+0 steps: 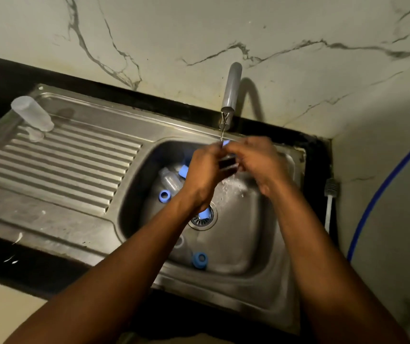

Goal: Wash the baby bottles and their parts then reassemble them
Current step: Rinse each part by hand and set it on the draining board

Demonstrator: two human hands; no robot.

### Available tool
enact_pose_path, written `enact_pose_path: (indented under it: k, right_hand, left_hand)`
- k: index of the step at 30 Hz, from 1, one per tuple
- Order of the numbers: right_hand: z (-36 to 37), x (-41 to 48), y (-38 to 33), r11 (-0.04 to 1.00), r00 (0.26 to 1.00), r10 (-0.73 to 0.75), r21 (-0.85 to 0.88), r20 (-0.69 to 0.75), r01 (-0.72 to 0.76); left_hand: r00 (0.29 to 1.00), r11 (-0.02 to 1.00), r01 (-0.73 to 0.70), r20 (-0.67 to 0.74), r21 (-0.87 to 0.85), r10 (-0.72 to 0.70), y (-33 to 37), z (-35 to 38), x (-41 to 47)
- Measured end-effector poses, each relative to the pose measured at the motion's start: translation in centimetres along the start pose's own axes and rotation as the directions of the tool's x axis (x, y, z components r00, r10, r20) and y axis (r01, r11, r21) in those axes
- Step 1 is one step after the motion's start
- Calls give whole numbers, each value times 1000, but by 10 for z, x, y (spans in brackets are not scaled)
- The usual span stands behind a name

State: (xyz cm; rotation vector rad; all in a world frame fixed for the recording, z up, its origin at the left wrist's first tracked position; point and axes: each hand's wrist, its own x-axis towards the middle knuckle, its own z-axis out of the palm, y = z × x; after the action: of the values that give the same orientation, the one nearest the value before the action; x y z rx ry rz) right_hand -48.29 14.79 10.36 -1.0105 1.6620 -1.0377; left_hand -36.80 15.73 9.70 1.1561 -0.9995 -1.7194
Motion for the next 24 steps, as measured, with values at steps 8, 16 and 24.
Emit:
enact_pose_path:
  k: [8, 16, 24]
  right_hand:
    - [48, -48, 89, 943, 901, -321, -190, -291, 275]
    - [60, -42, 137, 793, 957, 291, -560, 0, -240]
    - [28, -79, 13, 671, 595, -737, -239, -322, 702]
  left_hand:
    - [933, 884, -312, -61, 347, 353, -60, -4, -22]
    - [879, 807, 470, -273, 356, -391, -98, -19, -23]
    - [532, 460, -772, 50, 439, 845, -15, 10, -62]
